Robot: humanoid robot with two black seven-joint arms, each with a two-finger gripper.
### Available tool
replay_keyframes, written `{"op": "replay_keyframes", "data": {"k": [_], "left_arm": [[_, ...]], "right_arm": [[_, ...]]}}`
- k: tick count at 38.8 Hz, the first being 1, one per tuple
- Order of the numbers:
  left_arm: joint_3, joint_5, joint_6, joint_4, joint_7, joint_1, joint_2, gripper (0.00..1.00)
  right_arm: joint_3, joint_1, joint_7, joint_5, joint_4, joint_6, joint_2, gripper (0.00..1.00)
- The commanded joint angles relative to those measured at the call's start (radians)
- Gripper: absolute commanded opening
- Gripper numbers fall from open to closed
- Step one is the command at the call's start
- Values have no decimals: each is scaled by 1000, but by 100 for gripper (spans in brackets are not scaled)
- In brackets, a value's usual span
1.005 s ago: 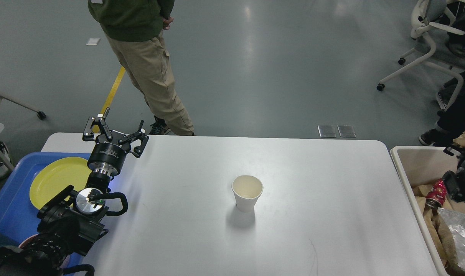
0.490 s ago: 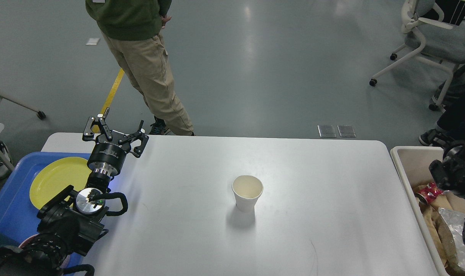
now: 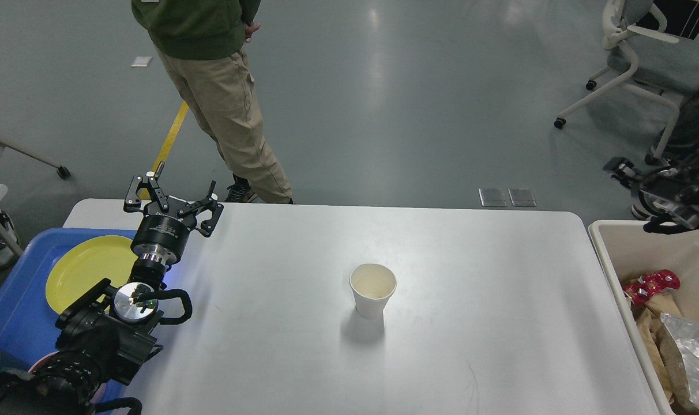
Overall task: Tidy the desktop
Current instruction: 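Move the right gripper over the table to the paper cup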
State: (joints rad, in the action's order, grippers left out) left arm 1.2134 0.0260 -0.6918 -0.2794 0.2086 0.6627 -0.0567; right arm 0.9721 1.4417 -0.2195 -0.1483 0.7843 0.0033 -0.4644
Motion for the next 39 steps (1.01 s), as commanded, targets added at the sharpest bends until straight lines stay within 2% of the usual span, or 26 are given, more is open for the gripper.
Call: {"op": "replay_keyframes", "data": {"k": [1, 2, 4, 9, 15, 23, 39], "left_arm": [[0, 0, 0, 0, 0, 0, 0, 96], [0, 0, 0, 0, 0, 0, 0, 96], [0, 0, 0, 0, 0, 0, 0, 96], [0, 0, 0, 0, 0, 0, 0, 96], [0, 0, 0, 0, 0, 0, 0, 96], [0, 0, 0, 0, 0, 0, 0, 96], [0, 0, 0, 0, 0, 0, 0, 96]], "right_arm": [[-4, 181, 2, 1, 352, 15, -13, 100], [-10, 244, 2, 1, 456, 15, -5, 100], [-26, 296, 2, 1, 551, 15, 9, 100], [-96, 361, 2, -4, 694, 17, 61, 100], [-125, 303, 2, -7, 688, 3, 139, 100], [-299, 119, 3, -62, 661, -6, 138, 100], [-408, -26, 2, -145, 478, -31, 253, 100]]}}
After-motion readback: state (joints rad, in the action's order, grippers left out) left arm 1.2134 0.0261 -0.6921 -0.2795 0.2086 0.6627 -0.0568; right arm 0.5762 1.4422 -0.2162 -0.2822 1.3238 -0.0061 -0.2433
